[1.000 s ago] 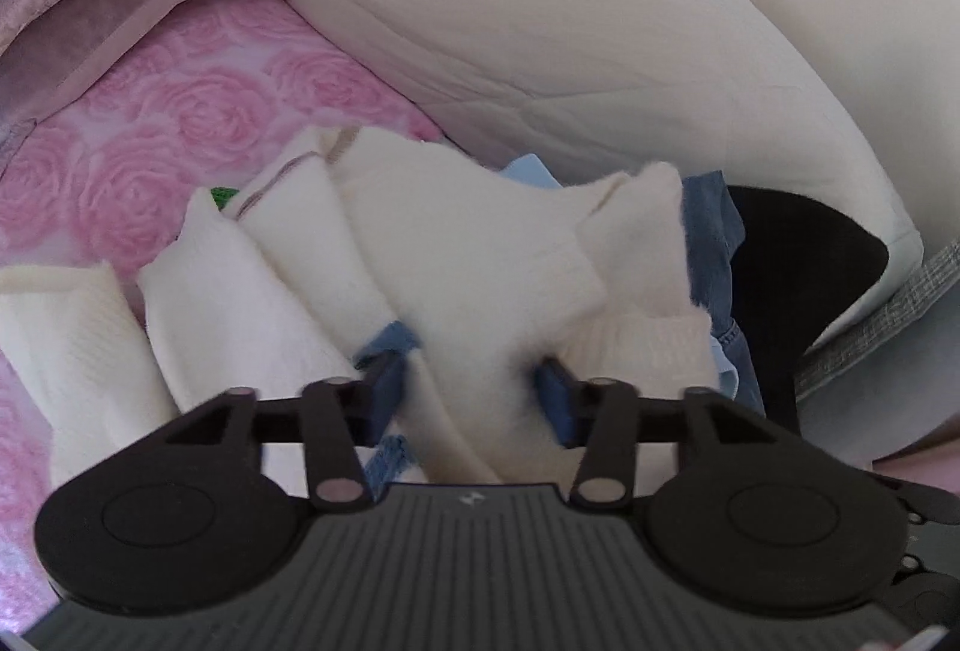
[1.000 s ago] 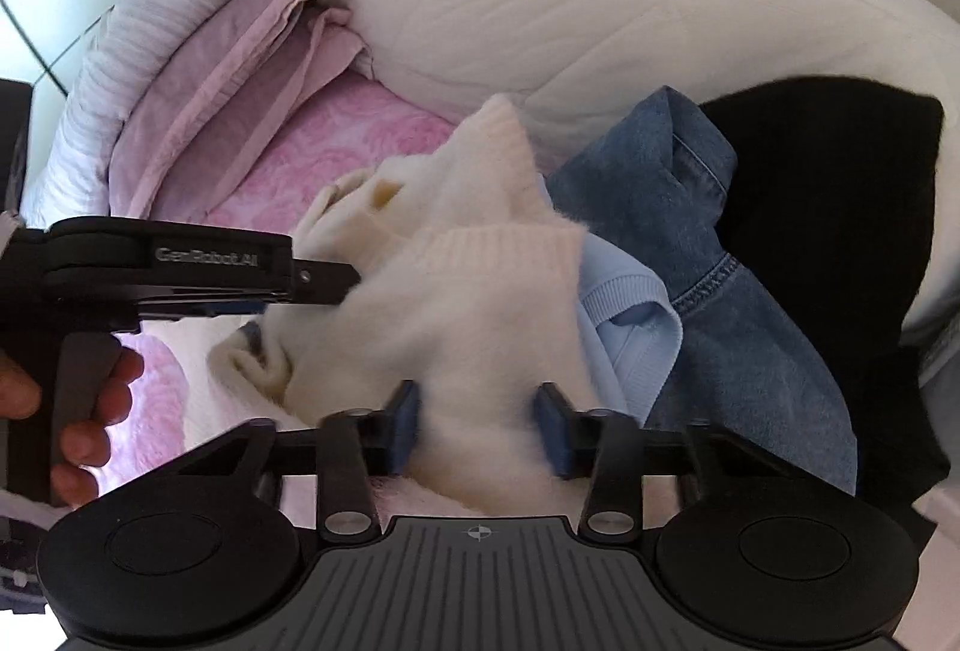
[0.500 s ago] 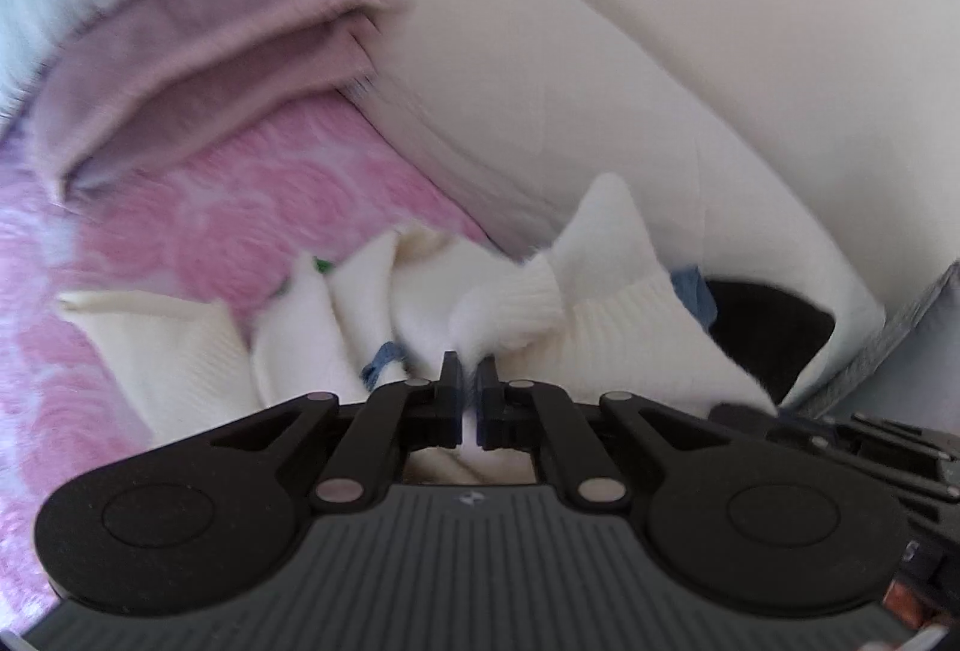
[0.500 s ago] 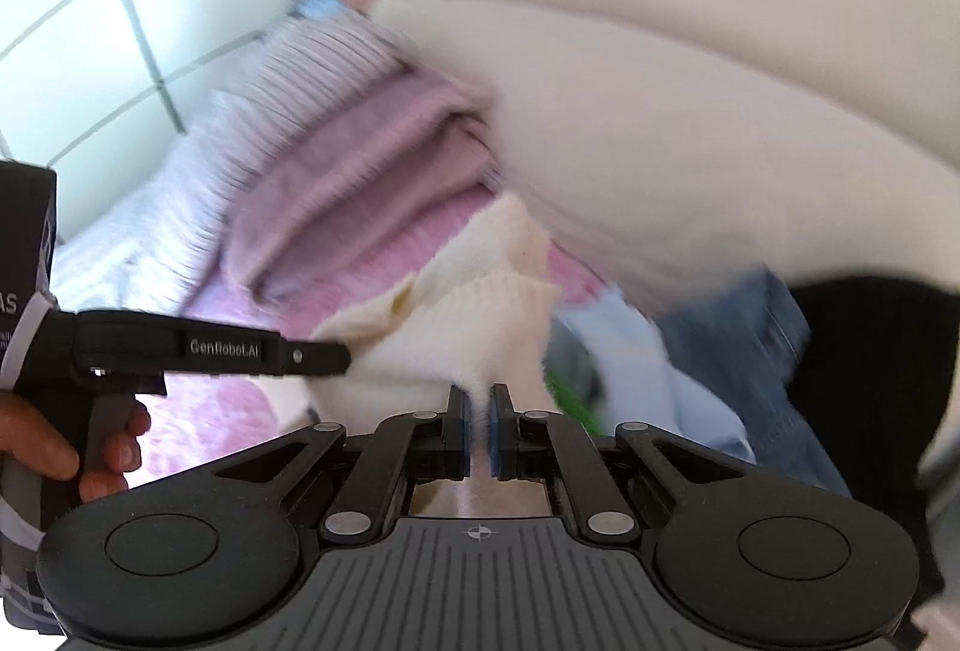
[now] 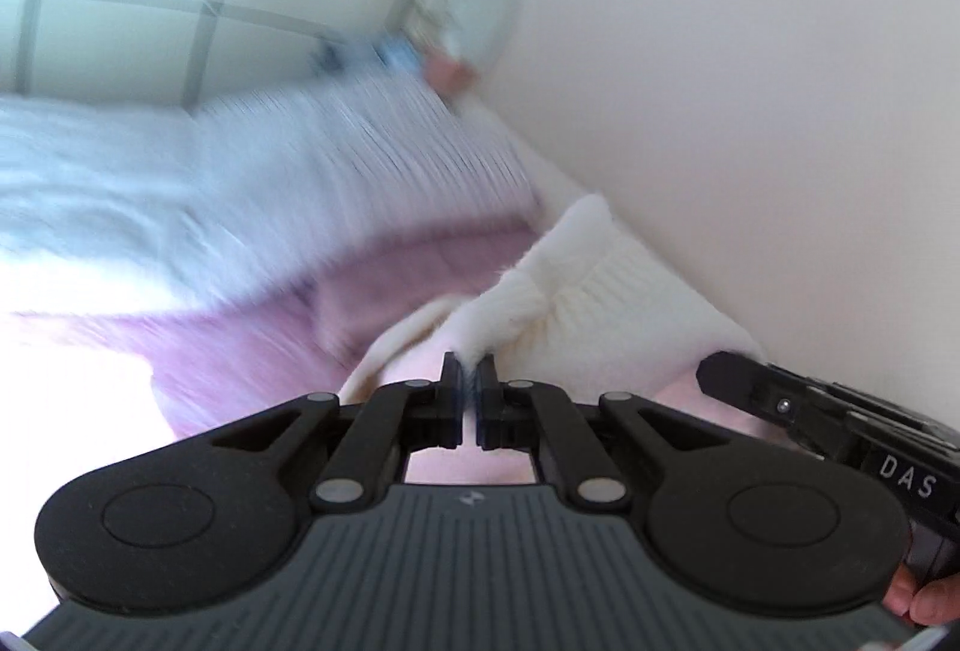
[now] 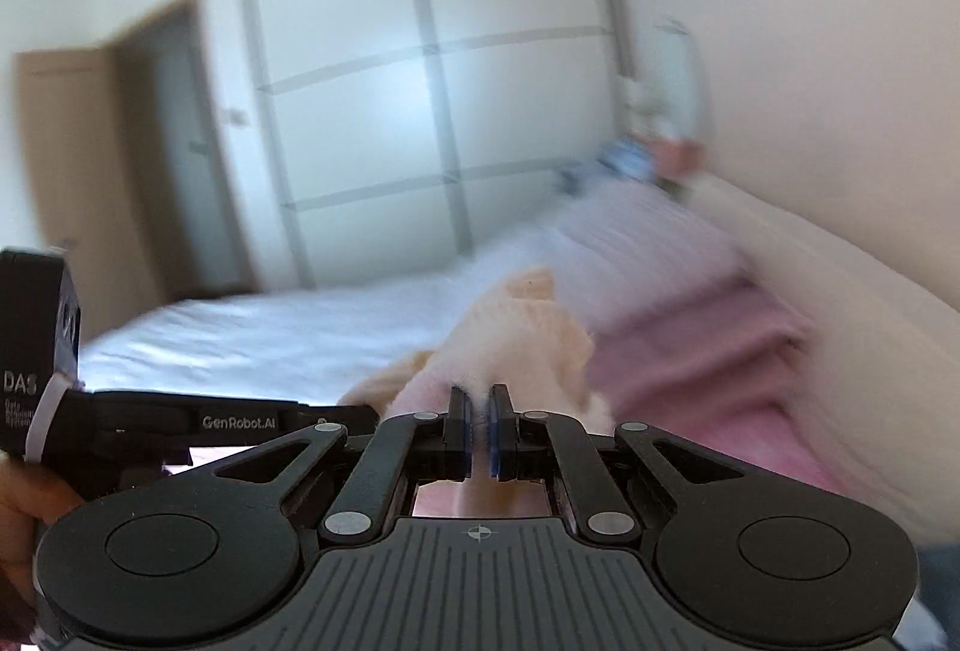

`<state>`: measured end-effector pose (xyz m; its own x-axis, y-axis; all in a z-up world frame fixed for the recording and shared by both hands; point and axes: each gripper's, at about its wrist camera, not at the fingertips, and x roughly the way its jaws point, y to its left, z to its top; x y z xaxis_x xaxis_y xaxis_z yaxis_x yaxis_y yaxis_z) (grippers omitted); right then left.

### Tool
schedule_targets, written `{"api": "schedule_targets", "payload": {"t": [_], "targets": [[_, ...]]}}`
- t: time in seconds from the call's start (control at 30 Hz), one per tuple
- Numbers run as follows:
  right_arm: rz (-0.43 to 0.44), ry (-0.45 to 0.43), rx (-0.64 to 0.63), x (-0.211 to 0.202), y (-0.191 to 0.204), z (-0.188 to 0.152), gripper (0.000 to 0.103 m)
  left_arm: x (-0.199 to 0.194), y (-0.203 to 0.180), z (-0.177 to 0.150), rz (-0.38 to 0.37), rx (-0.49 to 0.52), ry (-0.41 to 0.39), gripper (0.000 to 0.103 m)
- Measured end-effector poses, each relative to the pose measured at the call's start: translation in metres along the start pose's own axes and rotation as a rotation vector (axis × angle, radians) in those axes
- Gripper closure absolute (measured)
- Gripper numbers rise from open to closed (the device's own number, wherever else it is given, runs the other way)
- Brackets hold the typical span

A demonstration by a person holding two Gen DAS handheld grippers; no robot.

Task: Fold clothes
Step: 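Lift the cream sweater with both grippers and drop it on the open bed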

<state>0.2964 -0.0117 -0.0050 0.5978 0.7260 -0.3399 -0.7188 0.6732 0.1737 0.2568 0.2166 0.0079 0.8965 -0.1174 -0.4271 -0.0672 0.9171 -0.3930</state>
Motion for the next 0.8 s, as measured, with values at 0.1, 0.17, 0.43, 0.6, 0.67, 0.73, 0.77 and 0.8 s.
{"api": "schedule_targets", "payload": {"t": [0.1,0.17,0.43,0.6,0.67,0.73,0.77,0.8], "targets": [[0.108,-0.055,-0.048,0.009,0.059,0.016,0.1,-0.068,0.031,0.023,0.066,-0.012,-0.104,0.102],[0.169,-0.099,-0.081,0.013,0.1,0.026,0.1,-0.111,0.048,0.035,0.096,-0.004,-0.164,0.102],[0.308,-0.243,-0.023,0.04,0.226,0.072,0.1,-0.251,0.088,0.088,0.18,0.115,-0.362,0.102],[0.293,-0.164,-0.072,0.058,0.307,0.072,0.099,-0.26,0.13,0.082,0.284,0.14,-0.203,0.1],[0.263,0.032,-0.1,0.083,0.334,0.058,0.091,-0.246,0.154,0.066,0.363,0.118,-0.029,0.098],[0.227,0.239,-0.134,0.109,0.355,0.033,0.075,-0.238,0.178,0.038,0.426,0.075,0.113,0.098],[0.222,0.301,-0.144,0.115,0.361,0.016,0.071,-0.241,0.188,0.022,0.43,0.054,0.144,0.098],[0.218,0.359,-0.15,0.12,0.367,0.001,0.07,-0.245,0.198,0.006,0.441,0.014,0.178,0.098]]}}
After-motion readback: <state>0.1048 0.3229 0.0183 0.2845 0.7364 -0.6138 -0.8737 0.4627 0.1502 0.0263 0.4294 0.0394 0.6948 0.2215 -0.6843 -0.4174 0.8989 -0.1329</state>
